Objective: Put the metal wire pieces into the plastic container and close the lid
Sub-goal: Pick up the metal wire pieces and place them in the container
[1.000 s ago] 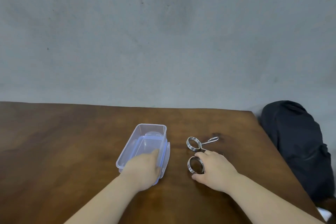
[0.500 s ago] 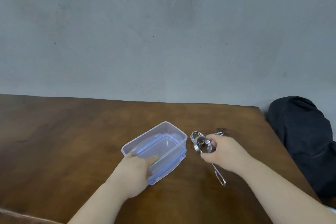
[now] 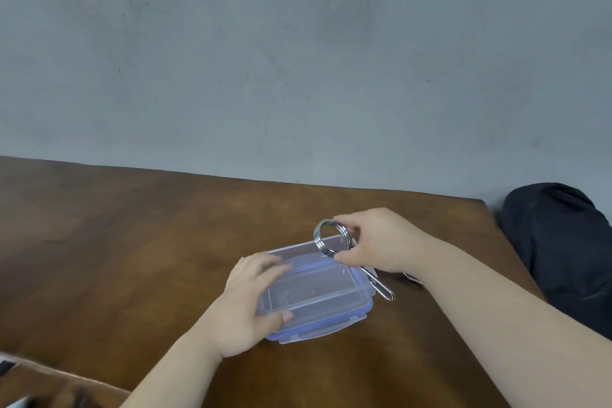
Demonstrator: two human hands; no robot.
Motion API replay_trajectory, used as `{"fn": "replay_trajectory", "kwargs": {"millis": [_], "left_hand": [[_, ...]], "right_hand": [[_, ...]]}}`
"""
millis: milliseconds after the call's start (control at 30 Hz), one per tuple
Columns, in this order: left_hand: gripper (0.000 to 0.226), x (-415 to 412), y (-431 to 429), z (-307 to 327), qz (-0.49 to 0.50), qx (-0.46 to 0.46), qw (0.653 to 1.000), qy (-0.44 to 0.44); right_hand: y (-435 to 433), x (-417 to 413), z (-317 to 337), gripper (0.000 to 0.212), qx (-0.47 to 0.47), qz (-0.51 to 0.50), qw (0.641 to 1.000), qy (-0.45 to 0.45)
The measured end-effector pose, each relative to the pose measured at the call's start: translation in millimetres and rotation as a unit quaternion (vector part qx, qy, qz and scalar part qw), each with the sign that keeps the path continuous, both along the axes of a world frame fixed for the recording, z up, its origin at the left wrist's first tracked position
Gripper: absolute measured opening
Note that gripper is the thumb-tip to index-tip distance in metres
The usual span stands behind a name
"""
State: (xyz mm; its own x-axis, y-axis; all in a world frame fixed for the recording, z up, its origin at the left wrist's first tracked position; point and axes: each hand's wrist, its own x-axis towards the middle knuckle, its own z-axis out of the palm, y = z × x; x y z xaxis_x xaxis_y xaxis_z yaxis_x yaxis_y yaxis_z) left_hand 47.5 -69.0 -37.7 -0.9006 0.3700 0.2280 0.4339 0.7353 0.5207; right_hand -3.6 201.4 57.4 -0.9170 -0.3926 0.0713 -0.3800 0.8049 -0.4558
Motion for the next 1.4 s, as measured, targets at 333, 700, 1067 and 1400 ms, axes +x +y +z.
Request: {"fn": "replay_trajectory", "kwargs": {"millis": [333, 700, 1067, 1400], "left_hand": [[0.1, 5.0, 3.1, -15.6, -0.017, 0.257, 0.954, -0.154], [0.082, -25.7, 27.5, -24.7, 0.007, 0.016, 0.995, -0.102], [0.089, -34.9, 35.5, -26.0, -0.005, 0.0, 0.994, -0.112], [0.095, -37.2, 35.1, -23.8, -0.012, 0.02, 0.992, -0.127]], "right_hand": [[-61.8, -23.2, -22.1, 0.022, 0.184, 0.144, 0.972, -0.014], [-63.9, -34.8, -66.2, 0.023, 0.256, 0.163, 0.949, -0.082], [-35.8, -32.1, -60.2, 0.013, 0.15, 0.101, 0.982, -0.05], [79.4, -85.3, -49.5, 0.047, 0.097, -0.09, 0.987, -0.094]]}}
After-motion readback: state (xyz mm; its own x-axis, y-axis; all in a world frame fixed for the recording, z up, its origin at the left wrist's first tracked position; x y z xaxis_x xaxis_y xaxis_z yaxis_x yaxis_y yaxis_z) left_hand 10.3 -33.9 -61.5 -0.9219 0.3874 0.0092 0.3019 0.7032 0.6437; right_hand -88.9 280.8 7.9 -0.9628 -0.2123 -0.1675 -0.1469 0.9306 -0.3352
